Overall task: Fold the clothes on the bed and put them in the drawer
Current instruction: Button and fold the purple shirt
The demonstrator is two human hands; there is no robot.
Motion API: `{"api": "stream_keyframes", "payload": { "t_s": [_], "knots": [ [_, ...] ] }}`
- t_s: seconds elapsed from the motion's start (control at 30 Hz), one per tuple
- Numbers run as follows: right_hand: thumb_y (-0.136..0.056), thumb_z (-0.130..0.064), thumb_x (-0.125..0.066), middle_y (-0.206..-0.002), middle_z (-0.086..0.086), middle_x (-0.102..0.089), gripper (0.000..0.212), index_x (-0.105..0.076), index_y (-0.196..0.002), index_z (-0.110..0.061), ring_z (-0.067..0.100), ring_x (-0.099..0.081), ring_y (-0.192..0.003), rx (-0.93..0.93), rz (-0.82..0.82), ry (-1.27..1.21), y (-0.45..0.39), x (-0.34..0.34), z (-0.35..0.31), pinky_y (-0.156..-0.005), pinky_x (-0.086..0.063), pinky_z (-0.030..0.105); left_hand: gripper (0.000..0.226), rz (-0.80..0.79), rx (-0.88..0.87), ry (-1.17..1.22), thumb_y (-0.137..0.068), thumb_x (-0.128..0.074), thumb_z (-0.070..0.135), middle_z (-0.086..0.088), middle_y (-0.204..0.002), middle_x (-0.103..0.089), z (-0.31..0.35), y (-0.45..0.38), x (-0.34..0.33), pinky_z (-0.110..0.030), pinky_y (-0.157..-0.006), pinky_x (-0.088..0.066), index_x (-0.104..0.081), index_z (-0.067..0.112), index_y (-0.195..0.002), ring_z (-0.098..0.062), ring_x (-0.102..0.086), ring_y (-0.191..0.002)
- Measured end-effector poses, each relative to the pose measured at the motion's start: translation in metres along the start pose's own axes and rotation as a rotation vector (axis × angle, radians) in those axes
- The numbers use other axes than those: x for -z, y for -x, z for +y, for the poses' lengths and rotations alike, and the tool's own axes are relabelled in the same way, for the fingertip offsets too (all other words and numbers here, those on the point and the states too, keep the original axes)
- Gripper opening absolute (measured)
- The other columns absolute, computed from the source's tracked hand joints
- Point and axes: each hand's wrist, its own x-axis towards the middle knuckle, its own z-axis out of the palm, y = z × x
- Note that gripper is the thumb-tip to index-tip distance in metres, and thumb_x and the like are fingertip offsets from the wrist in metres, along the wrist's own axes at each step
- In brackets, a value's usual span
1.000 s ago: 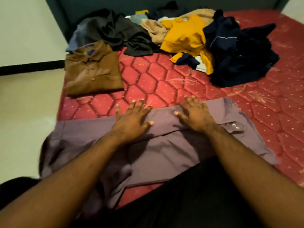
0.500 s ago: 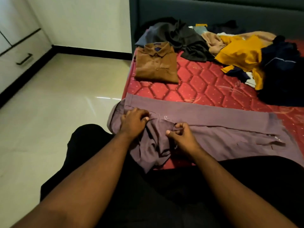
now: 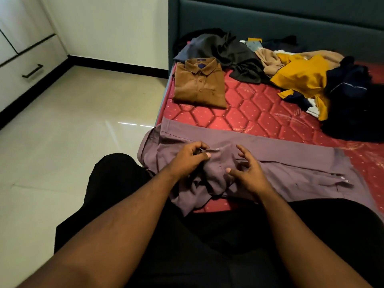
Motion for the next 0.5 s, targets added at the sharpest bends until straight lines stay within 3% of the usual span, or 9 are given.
{"api": "stream_keyframes", "payload": {
  "t_s": [0.1,0.17,0.23,0.27,0.33,0.37,0.43,0.5],
  "knots": [
    [-0.077,0.015,-0.069,-0.121,-0.008,-0.053,0.078,-0.041,-0.142,-0.017,0.004,-0.057,-0.102,-0.015,-0.111,-0.046,0.0,-0.003,-0.004,-0.069,-0.048,0.006,0.012,-0.094,0.046,0.063,-0.089,-0.065,0.004,-0.003,-0.079,-0.064,0.003,0.001,-0.001,-0.027,-0.07,-0.046,-0.068,0.014,-0.082,-0.014,-0.056,-0.076],
    [-0.075,0.015,-0.071,-0.118,-0.004,-0.059,0.067,-0.052,-0.135,-0.008,-0.001,-0.06,-0.096,-0.02,-0.13,-0.036,-0.001,0.0,-0.006,-0.067,-0.047,0.005,0.009,-0.199,0.058,0.134,-0.088,-0.066,0.002,-0.006,-0.083,-0.066,0.011,0.005,-0.001,-0.027,-0.076,-0.049,-0.068,0.01,-0.084,-0.015,-0.059,-0.08],
    [-0.074,0.015,-0.071,-0.107,-0.001,-0.064,0.039,-0.067,-0.109,-0.001,-0.001,-0.063,-0.079,-0.002,-0.125,-0.031,-0.003,0.01,-0.014,-0.063,-0.047,0.007,0.007,-0.346,0.107,0.195,-0.086,-0.065,-0.001,-0.007,-0.086,-0.066,0.022,0.009,-0.005,-0.025,-0.078,-0.051,-0.066,0.004,-0.09,-0.015,-0.062,-0.082],
    [-0.073,0.014,-0.071,-0.11,0.0,-0.064,0.027,-0.069,-0.094,-0.003,0.003,-0.063,-0.082,0.013,-0.142,-0.018,-0.004,0.017,-0.018,-0.065,-0.049,0.01,0.009,-0.42,0.136,0.221,-0.084,-0.066,-0.001,-0.007,-0.086,-0.066,0.03,0.01,-0.006,-0.024,-0.078,-0.052,-0.065,0.004,-0.092,-0.014,-0.063,-0.082],
    [-0.074,0.012,-0.072,-0.117,-0.004,-0.064,0.024,-0.063,-0.079,-0.01,0.004,-0.061,-0.084,0.053,-0.203,0.028,-0.007,0.032,-0.027,-0.073,-0.051,0.019,0.012,-0.532,0.153,0.273,-0.081,-0.068,0.002,-0.005,-0.086,-0.066,0.045,0.004,-0.006,-0.023,-0.076,-0.053,-0.063,0.008,-0.091,-0.014,-0.063,-0.08],
    [-0.076,0.012,-0.07,-0.108,-0.002,-0.067,0.025,-0.06,-0.077,-0.011,0.005,-0.06,-0.08,0.069,-0.24,0.016,-0.008,0.04,-0.033,-0.073,-0.05,0.022,0.014,-0.56,0.142,0.288,-0.081,-0.069,0.002,-0.005,-0.086,-0.065,0.052,-0.002,-0.007,-0.023,-0.076,-0.053,-0.063,0.009,-0.092,-0.013,-0.063,-0.079],
    [-0.081,0.012,-0.065,-0.077,0.003,-0.063,0.025,-0.057,-0.077,-0.012,0.009,-0.056,-0.067,0.072,-0.218,-0.048,-0.011,0.052,-0.045,-0.064,-0.048,0.02,0.016,-0.457,0.051,0.157,-0.084,-0.071,0.005,-0.004,-0.085,-0.064,0.062,-0.017,-0.01,-0.02,-0.073,-0.051,-0.064,0.009,-0.098,-0.01,-0.06,-0.077],
    [-0.084,0.007,-0.063,-0.066,-0.001,-0.061,0.023,-0.059,-0.076,-0.015,0.009,-0.054,-0.059,0.041,-0.018,-0.091,-0.025,0.069,-0.046,-0.056,-0.046,0.019,0.024,-0.248,-0.06,-0.145,-0.086,-0.074,0.02,0.0,-0.072,-0.058,0.057,-0.036,-0.015,-0.015,-0.059,-0.043,-0.064,0.008,-0.104,-0.003,-0.052,-0.062]
  ]
}}
